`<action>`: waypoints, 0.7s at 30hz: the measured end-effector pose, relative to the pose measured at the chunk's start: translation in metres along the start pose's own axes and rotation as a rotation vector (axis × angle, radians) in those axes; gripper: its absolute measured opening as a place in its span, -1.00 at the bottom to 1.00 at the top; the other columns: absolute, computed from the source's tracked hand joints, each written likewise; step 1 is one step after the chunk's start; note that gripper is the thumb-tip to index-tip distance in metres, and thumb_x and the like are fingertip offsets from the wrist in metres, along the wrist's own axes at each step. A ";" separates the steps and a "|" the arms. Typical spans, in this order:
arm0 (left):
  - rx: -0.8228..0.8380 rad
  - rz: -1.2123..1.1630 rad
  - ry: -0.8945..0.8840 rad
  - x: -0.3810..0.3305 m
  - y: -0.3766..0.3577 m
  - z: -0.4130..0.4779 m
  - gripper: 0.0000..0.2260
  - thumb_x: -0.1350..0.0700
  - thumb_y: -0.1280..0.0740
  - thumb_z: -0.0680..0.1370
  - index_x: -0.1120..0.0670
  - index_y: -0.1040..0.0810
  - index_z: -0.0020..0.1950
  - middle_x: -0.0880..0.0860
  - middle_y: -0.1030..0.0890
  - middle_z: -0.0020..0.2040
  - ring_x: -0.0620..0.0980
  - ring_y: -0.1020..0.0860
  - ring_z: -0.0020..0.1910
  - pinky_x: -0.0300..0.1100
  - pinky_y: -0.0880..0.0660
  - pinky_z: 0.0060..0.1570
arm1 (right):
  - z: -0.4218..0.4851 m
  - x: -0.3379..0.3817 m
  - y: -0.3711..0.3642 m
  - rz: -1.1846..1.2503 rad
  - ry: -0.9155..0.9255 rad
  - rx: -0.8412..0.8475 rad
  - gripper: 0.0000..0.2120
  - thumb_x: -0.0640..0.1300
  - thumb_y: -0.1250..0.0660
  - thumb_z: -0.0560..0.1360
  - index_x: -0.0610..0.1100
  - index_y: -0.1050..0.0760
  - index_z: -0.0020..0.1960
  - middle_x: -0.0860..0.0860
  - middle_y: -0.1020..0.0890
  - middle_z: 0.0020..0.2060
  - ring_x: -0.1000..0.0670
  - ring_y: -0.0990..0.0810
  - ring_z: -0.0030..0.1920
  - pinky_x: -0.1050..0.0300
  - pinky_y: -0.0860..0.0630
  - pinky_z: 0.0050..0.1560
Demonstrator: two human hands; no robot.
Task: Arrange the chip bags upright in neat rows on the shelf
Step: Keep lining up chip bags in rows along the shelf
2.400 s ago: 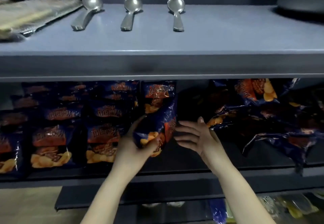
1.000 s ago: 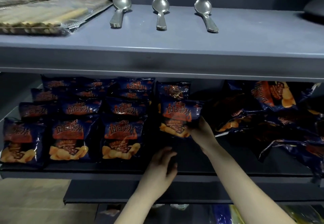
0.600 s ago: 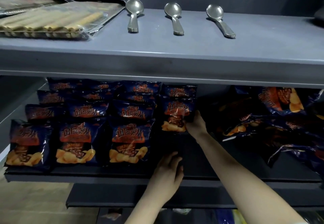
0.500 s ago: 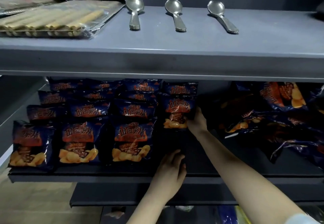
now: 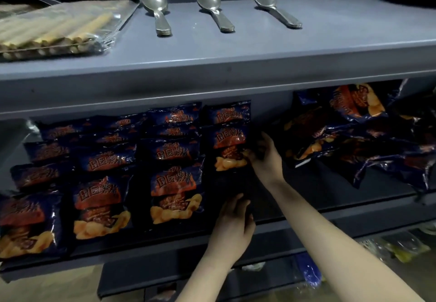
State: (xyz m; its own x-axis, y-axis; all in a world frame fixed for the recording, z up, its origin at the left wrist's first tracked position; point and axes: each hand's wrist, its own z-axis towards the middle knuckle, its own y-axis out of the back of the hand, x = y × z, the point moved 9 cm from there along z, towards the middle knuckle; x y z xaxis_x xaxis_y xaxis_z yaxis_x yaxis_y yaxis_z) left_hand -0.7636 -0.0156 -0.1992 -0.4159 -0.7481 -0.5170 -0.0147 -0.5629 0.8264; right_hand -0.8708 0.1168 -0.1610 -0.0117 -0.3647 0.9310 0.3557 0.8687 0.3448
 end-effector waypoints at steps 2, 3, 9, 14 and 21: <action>0.007 -0.001 -0.002 0.001 -0.002 0.000 -0.63 0.04 -0.16 0.60 0.08 -0.37 0.39 0.01 -0.28 0.45 -0.03 -0.20 0.45 -0.29 -0.06 0.39 | -0.013 0.002 0.012 0.021 0.029 -0.028 -0.41 -0.22 -0.36 0.49 -0.09 -0.21 0.46 -0.05 -0.48 0.24 0.03 -0.47 0.23 0.22 -0.44 0.19; 0.006 -0.007 -0.003 0.001 -0.002 0.000 -0.63 0.04 -0.17 0.59 0.08 -0.38 0.39 0.01 -0.30 0.44 -0.03 -0.22 0.44 -0.27 -0.09 0.39 | -0.019 0.004 0.018 0.026 0.047 -0.038 -0.43 -0.24 -0.35 0.50 -0.09 -0.24 0.44 -0.03 -0.49 0.23 0.06 -0.47 0.21 0.25 -0.44 0.17; -0.037 -0.022 -0.014 -0.001 0.002 0.001 -0.71 0.18 -0.33 0.52 0.18 -0.52 0.23 0.13 -0.47 0.31 0.15 -0.43 0.30 -0.01 -0.46 0.20 | -0.055 0.024 0.074 0.036 0.171 -0.151 -0.61 -0.38 -0.30 0.48 -0.13 -0.42 0.27 0.02 -0.53 0.10 0.11 -0.54 0.09 0.35 -0.48 0.05; -0.029 -0.060 0.000 -0.002 0.002 -0.001 -0.69 0.20 -0.33 0.51 0.18 -0.50 0.25 0.12 -0.43 0.34 0.12 -0.38 0.34 -0.05 -0.40 0.22 | -0.070 0.031 0.122 0.013 0.220 -0.238 -0.61 -0.49 -0.22 0.45 -0.15 -0.47 0.17 -0.11 -0.58 0.04 0.02 -0.60 0.02 0.40 -0.47 -0.06; -0.077 -0.180 0.007 -0.016 0.009 0.010 -0.69 0.23 -0.35 0.50 0.14 -0.51 0.24 0.08 -0.45 0.31 0.04 -0.41 0.30 -0.30 -0.32 0.14 | -0.059 0.017 0.160 0.041 0.142 -0.288 -0.66 -0.38 -0.29 0.50 -0.09 -0.39 0.19 -0.18 -0.54 0.10 0.18 -0.58 0.00 0.50 -0.43 -0.12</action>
State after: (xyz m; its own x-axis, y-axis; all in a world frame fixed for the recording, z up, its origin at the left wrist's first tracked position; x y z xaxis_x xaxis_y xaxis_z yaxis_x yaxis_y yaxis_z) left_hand -0.7666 -0.0052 -0.1816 -0.4062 -0.6351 -0.6571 -0.0187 -0.7131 0.7008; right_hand -0.7585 0.2300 -0.0973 0.1312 -0.3921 0.9105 0.6032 0.7605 0.2406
